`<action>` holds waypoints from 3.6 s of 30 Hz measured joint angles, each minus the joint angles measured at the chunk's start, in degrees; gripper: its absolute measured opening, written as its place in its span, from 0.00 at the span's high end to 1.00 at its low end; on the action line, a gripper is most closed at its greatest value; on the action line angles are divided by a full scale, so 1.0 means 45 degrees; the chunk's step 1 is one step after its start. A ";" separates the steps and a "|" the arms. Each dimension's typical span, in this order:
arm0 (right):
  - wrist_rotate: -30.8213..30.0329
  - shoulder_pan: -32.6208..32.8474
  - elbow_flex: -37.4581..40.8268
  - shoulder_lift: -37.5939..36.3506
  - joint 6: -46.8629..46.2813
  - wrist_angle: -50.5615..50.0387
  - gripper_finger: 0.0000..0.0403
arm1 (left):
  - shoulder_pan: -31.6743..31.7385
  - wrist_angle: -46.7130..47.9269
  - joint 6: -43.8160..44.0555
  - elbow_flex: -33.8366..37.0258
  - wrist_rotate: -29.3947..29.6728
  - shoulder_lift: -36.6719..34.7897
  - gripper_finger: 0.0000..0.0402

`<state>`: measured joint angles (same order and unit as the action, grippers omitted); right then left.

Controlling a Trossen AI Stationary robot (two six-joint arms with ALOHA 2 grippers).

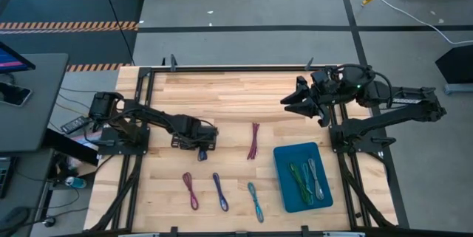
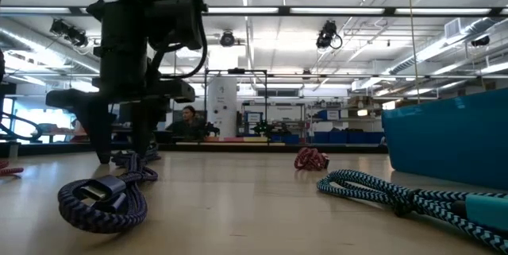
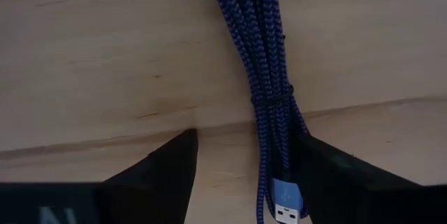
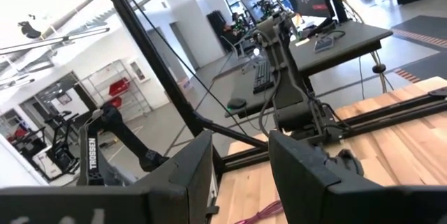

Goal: Pick and place USB-C Cables
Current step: Put the top violet charger cable into the blue bin

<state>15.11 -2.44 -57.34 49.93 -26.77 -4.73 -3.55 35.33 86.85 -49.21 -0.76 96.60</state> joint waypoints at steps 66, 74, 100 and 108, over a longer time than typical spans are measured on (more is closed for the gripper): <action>0.2676 -0.2655 -0.3336 0.9917 -0.0649 0.8840 0.48 | -0.0131 -0.0507 -1.0761 -0.5591 0.4916 -0.6159 0.96; 0.3005 -0.2887 -0.4161 1.1057 -0.0674 0.8799 0.48 | -0.0133 -0.0553 -1.0796 -0.5591 0.4858 -0.6159 0.96; 0.5291 -0.3736 -0.4148 1.0953 -0.0467 0.8922 0.95 | -0.0177 -0.2213 -1.2041 -0.5612 0.4506 -0.6157 0.75; 0.5554 -0.5055 -0.4138 0.9889 0.0624 0.4827 0.95 | -0.0185 -0.2245 -1.2890 -0.5611 0.3455 -0.6164 0.75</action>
<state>40.11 -25.18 -75.96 94.43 -23.97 16.99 -4.38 25.23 28.85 -74.46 14.79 68.86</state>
